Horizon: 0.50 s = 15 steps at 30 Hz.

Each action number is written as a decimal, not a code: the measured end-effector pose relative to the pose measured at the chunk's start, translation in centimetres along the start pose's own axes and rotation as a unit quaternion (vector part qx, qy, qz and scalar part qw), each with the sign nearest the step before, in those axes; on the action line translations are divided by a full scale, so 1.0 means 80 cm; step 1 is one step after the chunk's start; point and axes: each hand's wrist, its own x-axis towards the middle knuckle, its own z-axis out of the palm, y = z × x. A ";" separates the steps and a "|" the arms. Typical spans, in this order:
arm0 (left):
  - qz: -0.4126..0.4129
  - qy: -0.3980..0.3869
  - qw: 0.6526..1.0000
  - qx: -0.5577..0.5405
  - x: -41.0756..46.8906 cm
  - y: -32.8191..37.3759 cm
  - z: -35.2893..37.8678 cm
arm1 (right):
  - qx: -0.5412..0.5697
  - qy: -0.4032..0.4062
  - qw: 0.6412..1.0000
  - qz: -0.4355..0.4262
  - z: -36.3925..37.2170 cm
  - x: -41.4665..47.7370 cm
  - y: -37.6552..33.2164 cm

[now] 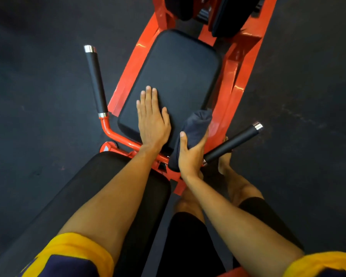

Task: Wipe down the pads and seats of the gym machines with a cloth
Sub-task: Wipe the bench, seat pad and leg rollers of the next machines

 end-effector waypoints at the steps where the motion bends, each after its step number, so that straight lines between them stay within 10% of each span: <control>1: 0.000 0.004 1.000 0.011 -0.001 0.004 0.004 | 0.020 0.017 0.999 0.038 0.003 -0.003 -0.001; 8: -0.020 0.019 0.998 0.056 -0.004 0.008 0.015 | 0.054 0.130 0.990 0.018 0.019 0.103 -0.078; 15: -0.025 0.019 0.998 0.051 -0.003 0.010 0.015 | -0.037 0.072 0.996 -0.041 0.021 -0.015 0.016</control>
